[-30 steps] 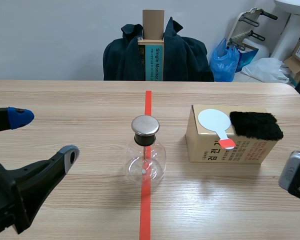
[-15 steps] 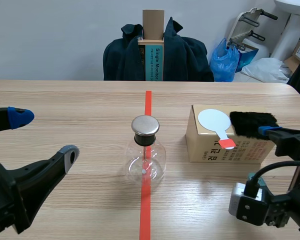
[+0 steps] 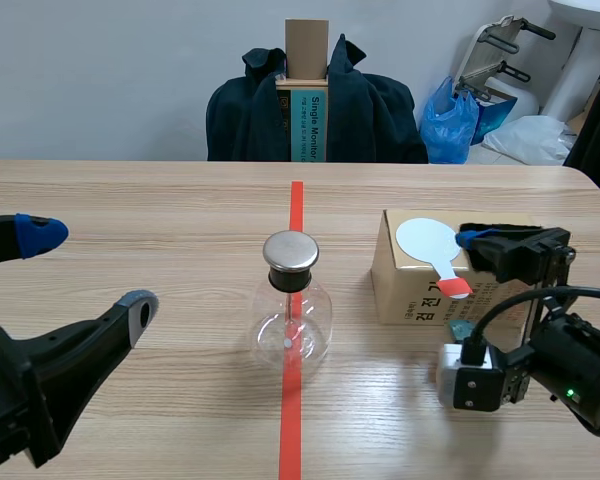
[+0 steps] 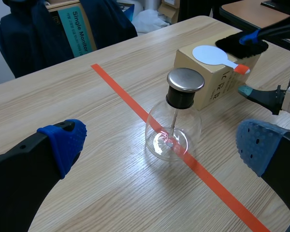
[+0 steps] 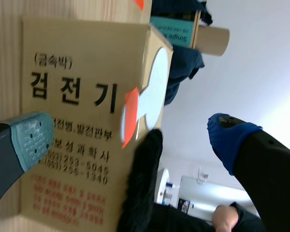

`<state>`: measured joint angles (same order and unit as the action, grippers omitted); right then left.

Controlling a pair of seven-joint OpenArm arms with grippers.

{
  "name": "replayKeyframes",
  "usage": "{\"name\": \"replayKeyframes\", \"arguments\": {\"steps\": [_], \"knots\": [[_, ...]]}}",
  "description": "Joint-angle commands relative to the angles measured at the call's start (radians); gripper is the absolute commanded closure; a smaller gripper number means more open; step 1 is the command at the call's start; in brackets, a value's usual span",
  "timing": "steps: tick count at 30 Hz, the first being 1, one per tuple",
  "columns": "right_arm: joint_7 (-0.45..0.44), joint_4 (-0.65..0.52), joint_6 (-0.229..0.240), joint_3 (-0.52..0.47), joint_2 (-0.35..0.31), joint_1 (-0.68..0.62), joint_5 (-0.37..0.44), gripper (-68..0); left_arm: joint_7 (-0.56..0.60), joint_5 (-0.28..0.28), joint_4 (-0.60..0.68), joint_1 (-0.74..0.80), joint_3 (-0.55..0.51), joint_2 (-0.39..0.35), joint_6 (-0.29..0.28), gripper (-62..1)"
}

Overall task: Do the electroscope experiment.
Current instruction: 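Pick up the white charging plate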

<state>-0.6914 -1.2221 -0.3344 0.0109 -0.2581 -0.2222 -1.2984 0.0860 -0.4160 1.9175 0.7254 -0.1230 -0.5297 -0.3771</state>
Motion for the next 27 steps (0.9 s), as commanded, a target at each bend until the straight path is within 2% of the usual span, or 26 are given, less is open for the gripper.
{"name": "replayKeyframes", "arguments": {"steps": [1,20,22,27], "knots": [[-0.018,-0.011,-0.01,-0.01,-0.01,0.011,0.007,-67.9,0.018,-0.007,0.01,0.0,-0.001,0.0,-0.002,-62.3],[-0.038,-0.011,-0.014,-0.01,0.003,0.018,0.003,-67.5,0.018,-0.007,0.01,0.0,-0.001,0.0,-0.002,-62.3],[-0.035,-0.011,-0.018,-0.01,0.003,0.017,0.003,-60.7,0.018,-0.007,0.01,0.0,-0.001,0.0,-0.002,-62.3],[-0.01,-0.011,-0.018,-0.01,0.003,0.017,0.003,-35.3,0.018,-0.007,0.01,0.0,-0.001,0.0,-0.002,-62.3]]}}
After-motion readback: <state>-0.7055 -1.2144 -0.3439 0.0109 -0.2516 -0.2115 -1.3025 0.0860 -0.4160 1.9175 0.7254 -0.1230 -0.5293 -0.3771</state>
